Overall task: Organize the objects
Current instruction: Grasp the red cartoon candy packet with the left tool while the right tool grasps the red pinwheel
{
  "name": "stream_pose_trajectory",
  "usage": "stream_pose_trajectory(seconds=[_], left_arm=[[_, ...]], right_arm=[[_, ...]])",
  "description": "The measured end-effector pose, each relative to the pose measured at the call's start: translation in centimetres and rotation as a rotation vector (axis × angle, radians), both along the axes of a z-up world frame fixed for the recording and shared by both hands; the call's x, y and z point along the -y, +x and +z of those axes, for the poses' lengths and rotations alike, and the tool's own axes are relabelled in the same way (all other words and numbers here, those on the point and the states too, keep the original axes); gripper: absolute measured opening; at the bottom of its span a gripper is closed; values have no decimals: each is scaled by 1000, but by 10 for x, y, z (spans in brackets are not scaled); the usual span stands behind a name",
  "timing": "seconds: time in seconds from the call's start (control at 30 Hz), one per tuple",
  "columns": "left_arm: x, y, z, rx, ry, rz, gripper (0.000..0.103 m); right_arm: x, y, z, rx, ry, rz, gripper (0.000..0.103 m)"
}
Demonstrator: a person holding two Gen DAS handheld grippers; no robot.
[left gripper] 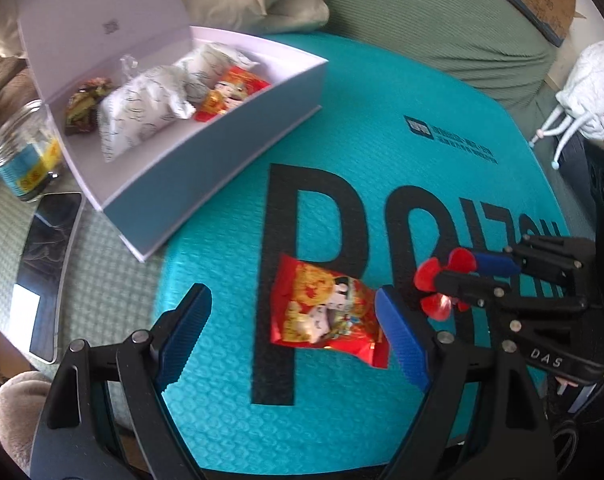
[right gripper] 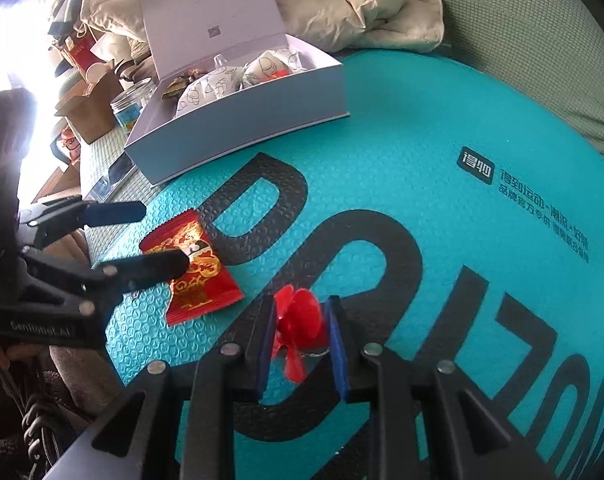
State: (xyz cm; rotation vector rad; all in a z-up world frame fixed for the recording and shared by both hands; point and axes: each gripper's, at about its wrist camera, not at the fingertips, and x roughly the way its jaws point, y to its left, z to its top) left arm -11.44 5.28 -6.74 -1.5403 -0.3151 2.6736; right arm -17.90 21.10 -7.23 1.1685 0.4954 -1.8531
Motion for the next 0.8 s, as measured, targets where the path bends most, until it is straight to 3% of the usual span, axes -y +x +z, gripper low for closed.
stream_pose_trajectory(seconds=[0.13,0.27,0.43,0.53,0.8], left_arm=[[-10,-9,-13,52,11,-40,84],[-21,-12,-19,64,-37,-61,87],[-32,-13,-22,61,-100,-85,87],[-29,-13,-22,48,-78,-75,87],[-23,-13,-20,29,-93,-39,67]], right_arm=[[-1,-4,-1,7,-2,4,27],[-2,0,-6,-3,34,18,42],[-4,2,-16,-6,38,25,42],[-1,3,-18,2,46,28,43],[3,11,-20,-35,62,42,46]])
